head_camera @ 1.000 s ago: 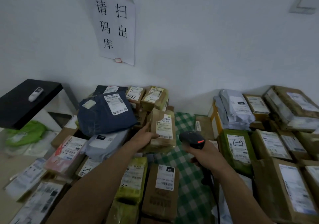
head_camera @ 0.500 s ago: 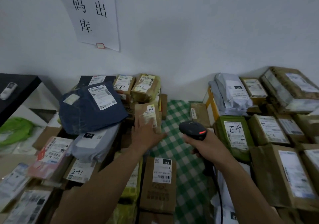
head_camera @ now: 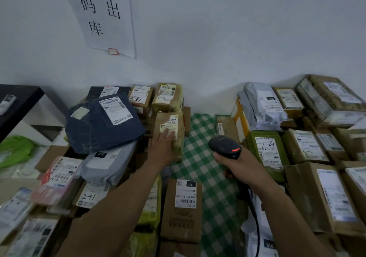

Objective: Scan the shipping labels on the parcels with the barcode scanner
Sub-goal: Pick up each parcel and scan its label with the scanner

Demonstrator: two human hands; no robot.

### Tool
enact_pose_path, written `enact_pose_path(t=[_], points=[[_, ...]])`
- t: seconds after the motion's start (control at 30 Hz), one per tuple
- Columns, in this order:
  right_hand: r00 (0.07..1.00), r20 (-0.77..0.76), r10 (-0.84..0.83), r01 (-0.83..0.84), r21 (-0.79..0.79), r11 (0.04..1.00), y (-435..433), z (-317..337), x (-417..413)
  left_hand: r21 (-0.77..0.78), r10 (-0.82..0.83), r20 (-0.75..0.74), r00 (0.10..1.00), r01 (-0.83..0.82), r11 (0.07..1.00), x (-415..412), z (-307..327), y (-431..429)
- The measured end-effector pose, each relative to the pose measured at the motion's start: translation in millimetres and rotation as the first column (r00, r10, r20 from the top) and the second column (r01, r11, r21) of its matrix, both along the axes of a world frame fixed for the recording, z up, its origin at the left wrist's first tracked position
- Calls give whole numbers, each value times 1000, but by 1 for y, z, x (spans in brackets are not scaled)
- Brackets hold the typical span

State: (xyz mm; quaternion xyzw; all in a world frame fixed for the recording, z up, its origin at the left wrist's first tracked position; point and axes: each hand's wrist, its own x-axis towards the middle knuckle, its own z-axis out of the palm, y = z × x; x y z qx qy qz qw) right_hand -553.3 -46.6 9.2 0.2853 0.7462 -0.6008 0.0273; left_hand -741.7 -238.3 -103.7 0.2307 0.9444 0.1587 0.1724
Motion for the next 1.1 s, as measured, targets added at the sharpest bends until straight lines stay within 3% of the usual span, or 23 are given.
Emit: enact_pose_path(t=[0.1, 0.2, 0.27, 0.37, 0.43, 0.53, 0.63, 0.8, 0.9, 1.1], points=[[1000, 1, -6, 6, 17, 1000, 7, 3, 8, 36, 47, -18, 999, -47, 998, 14, 2, 7], [999, 19, -46, 45, 36, 998, 21, 6, 19, 347, 62, -129, 990, -14, 938, 38, 14, 26], [997, 29, -72, 71, 37, 997, 35, 6, 27, 456, 3, -89, 996, 38, 889, 52, 17, 48], [991, 39, -129, 128, 20, 992, 56, 1, 39, 464, -91, 69, 994, 49, 885, 68, 6, 89], [987, 44, -153, 152, 27, 988, 68, -6, 44, 450, -93, 252, 963, -32, 892, 75, 1, 115], [979, 65, -192, 191, 30, 981, 83, -21, 48, 413, -61, 499, 864, -176, 894, 84, -15, 156], [972, 84, -218, 217, 21, 976, 93, -32, 50, 342, 23, 642, 766, -314, 886, 89, -32, 186], [966, 102, -238, 238, 18, 971, 107, -46, 51, 445, -113, 718, 687, -328, 833, 98, -70, 208], [964, 127, -235, 236, 7, 972, 110, -53, 52, 479, -143, 762, 631, -401, 781, 100, -141, 216], [951, 143, -274, 281, -25, 960, 113, -61, 54, 525, -211, 804, 556, -498, 690, 112, -106, 204]])
